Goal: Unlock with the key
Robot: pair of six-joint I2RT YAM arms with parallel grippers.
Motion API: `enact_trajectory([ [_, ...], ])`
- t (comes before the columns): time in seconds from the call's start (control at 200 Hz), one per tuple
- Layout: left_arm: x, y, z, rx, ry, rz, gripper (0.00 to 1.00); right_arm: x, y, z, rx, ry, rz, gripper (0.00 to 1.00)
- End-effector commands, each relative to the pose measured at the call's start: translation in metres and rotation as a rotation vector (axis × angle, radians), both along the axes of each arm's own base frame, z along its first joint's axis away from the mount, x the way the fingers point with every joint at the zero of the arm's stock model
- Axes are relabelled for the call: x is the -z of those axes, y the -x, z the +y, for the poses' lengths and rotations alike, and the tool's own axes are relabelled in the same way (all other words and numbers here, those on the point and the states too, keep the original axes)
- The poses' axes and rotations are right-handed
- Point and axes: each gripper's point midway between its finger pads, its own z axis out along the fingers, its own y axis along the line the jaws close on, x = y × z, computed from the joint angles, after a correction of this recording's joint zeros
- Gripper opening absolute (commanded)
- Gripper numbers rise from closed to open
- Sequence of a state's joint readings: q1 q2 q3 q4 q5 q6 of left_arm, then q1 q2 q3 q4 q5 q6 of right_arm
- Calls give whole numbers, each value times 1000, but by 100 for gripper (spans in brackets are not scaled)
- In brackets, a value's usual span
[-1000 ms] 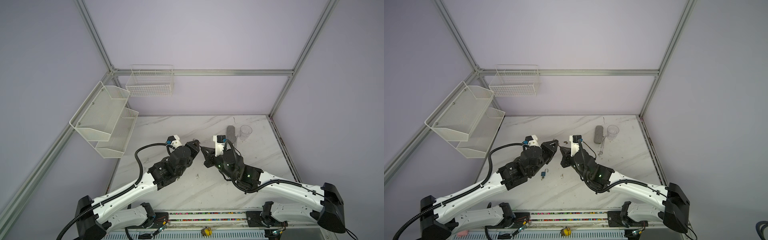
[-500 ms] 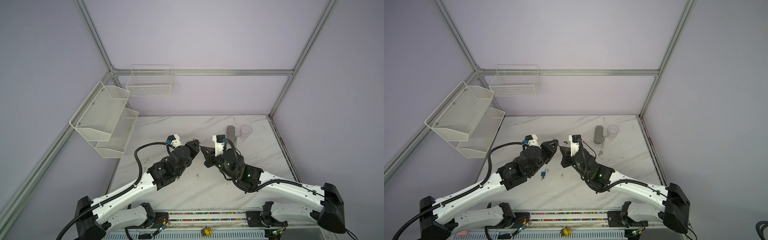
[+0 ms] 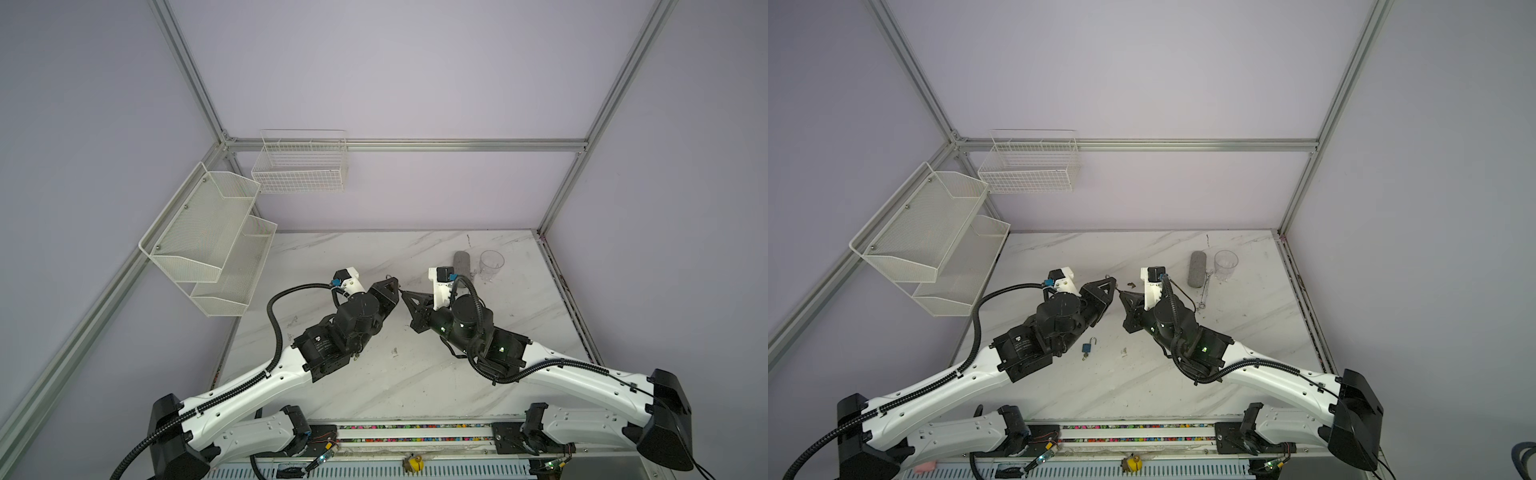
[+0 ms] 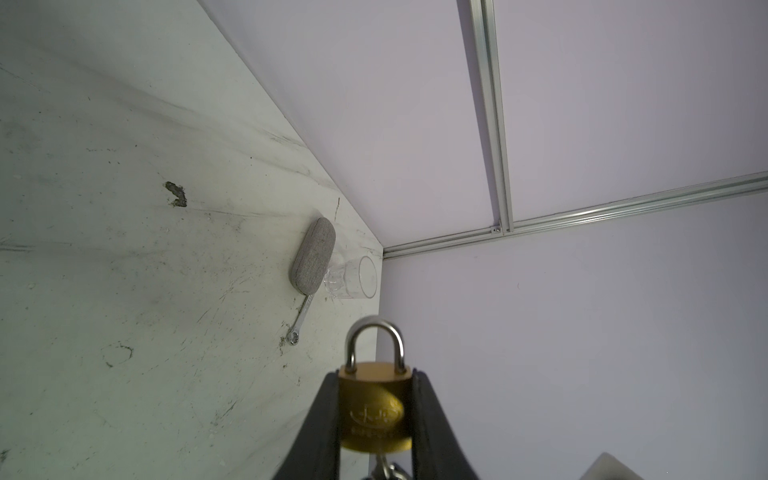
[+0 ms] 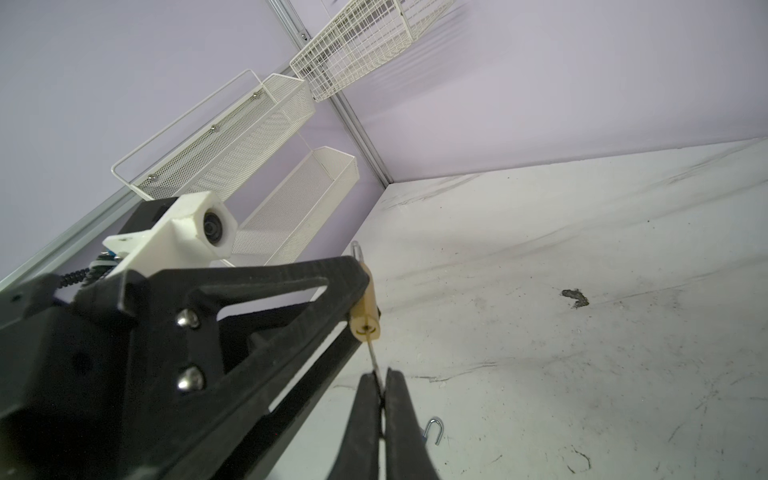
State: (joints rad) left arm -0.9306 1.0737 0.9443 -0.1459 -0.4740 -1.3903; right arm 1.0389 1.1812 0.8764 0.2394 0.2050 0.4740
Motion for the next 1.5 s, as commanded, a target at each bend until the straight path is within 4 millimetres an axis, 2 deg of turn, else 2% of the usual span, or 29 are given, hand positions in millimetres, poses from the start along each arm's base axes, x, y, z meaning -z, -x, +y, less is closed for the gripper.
enact_trajectory([
  [0.0,-21,21,-32,171,22,-15,0,-35,-6,-5,38,-20,-121,0],
  [0.235,-23,20,-39,181,34,-14,0,-28,-12,3,47,23,-148,0],
  [0.385,-14,20,-45,183,28,2,0,-29,-5,19,-38,-82,-62,0],
  [0.52,-14,21,-51,199,38,0,0,-39,5,29,-112,-185,-26,0],
  [0.57,-14,21,-52,204,44,2,0,-42,5,28,-112,-195,-33,0],
  [0.79,-17,24,-54,218,53,-5,0,-16,-21,4,83,36,-108,0],
  [0.85,-18,24,-55,222,51,-7,0,-16,-23,2,96,54,-129,0],
  [1.0,-18,25,-58,231,41,-12,0,-18,-24,9,82,80,-172,0],
  [1.13,-20,26,-60,242,41,-16,0,-27,-10,31,-57,-26,-126,0],
  [1.22,-19,27,-60,244,42,-14,0,-34,-3,37,-119,-111,-60,0],
  [1.35,-20,30,-63,259,47,-13,0,-39,-5,35,-114,-177,1,0],
  [1.495,-21,31,-66,274,48,-11,0,-37,-16,25,-29,-71,-95,0],
])
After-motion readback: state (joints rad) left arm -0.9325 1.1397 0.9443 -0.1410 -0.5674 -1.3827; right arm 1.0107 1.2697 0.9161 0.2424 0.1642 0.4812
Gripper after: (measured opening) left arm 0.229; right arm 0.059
